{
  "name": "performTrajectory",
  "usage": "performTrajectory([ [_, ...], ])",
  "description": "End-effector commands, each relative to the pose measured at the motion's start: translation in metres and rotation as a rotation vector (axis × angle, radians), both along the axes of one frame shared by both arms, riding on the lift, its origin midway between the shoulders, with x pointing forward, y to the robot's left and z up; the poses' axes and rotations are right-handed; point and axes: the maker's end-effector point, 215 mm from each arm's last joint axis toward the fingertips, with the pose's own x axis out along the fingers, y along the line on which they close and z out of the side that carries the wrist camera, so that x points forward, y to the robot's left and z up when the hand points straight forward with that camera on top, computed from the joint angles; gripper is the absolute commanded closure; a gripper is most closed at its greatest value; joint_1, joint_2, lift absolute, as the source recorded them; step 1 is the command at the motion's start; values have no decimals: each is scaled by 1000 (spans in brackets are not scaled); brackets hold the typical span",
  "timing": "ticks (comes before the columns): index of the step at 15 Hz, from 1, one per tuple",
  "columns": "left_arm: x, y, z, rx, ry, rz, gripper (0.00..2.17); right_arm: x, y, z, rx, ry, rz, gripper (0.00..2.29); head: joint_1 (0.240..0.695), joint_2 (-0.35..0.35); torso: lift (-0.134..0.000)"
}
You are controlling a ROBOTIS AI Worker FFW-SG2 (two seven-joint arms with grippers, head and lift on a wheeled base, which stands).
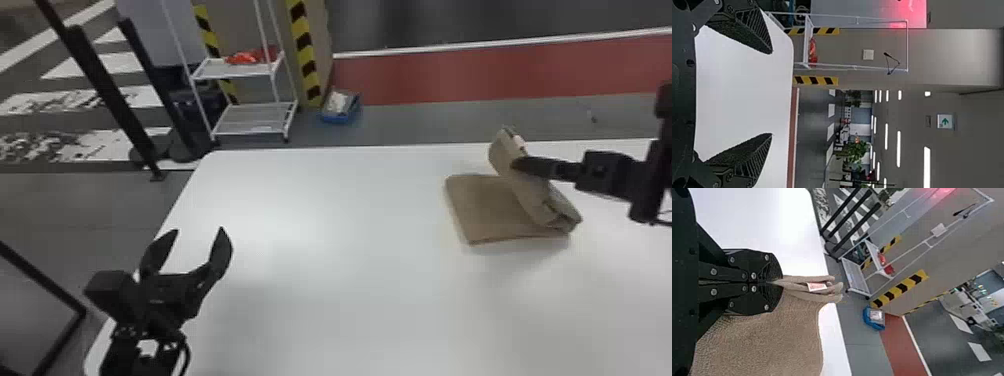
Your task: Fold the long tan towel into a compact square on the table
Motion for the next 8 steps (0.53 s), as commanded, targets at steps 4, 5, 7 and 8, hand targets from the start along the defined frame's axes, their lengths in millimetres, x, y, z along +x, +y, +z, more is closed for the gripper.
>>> performTrajectory([
  [4, 1, -4, -3, -1, 7, -5, 147, -9, 10, -21, -68, 60, 15, 1781, 695, 238, -123],
  [5, 1, -4, -4, -1, 8, -5, 147, -5, 15, -18, -65, 44, 13, 1781, 695, 238, -123],
  [7, 1, -3, -5, 0, 10, -5, 147, 2, 30, -15, -54, 27, 19, 1777, 695, 243, -123],
  [8, 0, -3, -5, 0, 11, -5, 147, 3, 35, -17, -57, 27, 25, 1777, 695, 251, -123],
])
